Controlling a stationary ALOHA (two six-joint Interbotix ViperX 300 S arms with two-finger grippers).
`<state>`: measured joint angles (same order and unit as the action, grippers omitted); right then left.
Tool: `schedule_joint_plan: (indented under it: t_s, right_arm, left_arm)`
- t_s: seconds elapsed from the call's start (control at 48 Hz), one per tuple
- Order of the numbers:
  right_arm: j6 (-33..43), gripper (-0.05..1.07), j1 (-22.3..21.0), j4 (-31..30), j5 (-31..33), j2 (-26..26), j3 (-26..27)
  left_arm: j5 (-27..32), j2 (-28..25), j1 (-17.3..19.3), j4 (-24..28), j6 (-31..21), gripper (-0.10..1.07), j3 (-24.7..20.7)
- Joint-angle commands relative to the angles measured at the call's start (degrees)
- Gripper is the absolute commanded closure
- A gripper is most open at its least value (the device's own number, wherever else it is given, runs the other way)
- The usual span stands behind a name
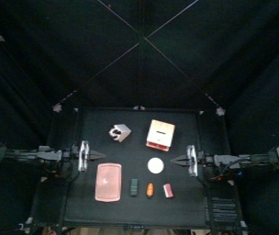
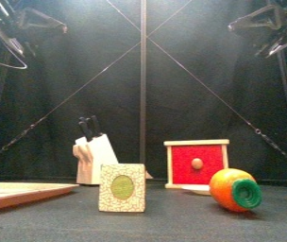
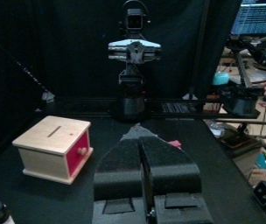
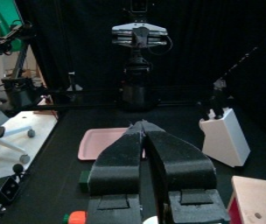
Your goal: Grab carrot
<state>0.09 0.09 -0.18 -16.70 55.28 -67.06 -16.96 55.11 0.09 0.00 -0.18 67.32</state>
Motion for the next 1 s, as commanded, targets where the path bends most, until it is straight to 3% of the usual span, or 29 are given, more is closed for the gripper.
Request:
schedule_joint_plan:
  t_s: [0.0,0.292,0.417,0.688,0.979]
  right_arm:
    - [0.0,0.99,-0.9,0.1,-1.3,-1.1,0.4]
    - [1.5,0.99,-5.0,0.5,-15.7,-7.6,-2.9]
    - [1.7,0.99,-4.9,0.3,-20.0,-11.3,-4.4]
    - [1.8,0.99,-3.9,2.5,-20.7,-16.8,-5.3]
    - [1.8,0.99,-3.9,6.0,-19.2,-16.7,-6.7]
  left_arm:
    - [-0.4,-1.8,-1.6,-0.2,0.0,1.04,-0.7]
    - [0.4,-8.6,-6.9,-0.2,-0.2,1.0,-4.8]
    - [4.5,-11.6,-9.8,-2.1,-0.3,1.0,-8.8]
    - [20.5,-20.3,-10.5,-13.4,-0.4,1.0,-18.8]
    - [27.1,-34.2,-10.5,-26.6,-0.4,0.99,-27.3]
